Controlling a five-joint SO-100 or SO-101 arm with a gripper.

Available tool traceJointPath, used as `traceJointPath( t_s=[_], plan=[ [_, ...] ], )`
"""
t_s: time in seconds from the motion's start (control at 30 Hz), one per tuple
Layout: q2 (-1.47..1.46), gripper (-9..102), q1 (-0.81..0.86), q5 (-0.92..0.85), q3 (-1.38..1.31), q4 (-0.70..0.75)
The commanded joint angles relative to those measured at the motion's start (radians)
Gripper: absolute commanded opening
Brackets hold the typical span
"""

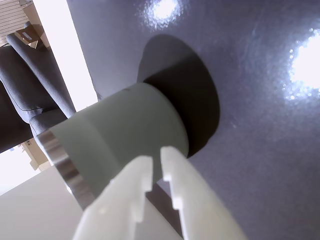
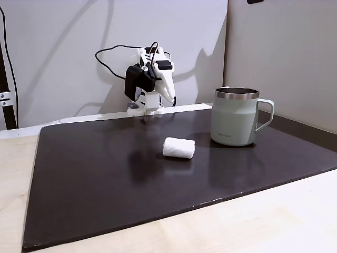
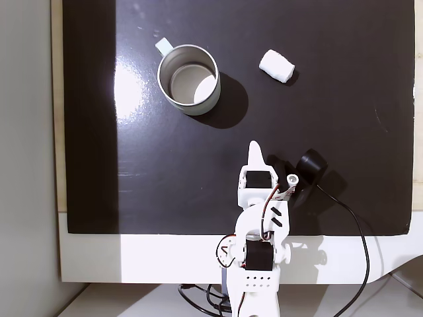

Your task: Grasp a gauze and put it in the cup.

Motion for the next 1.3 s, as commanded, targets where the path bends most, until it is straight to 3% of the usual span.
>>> traceJointPath(
  t_s=[0.0,0.63,0.87,1.27],
  plan=[
    [0.012,0,-0.057,-0.061,-0.006,0.002],
    [0.012,0,-0.055,-0.055,-0.008,-0.002],
    [0.002,0,-0.067,0.002,-0.124,0.051],
    [-0.761,0,-0.034,0.245,-0.747,0.087]
  ],
)
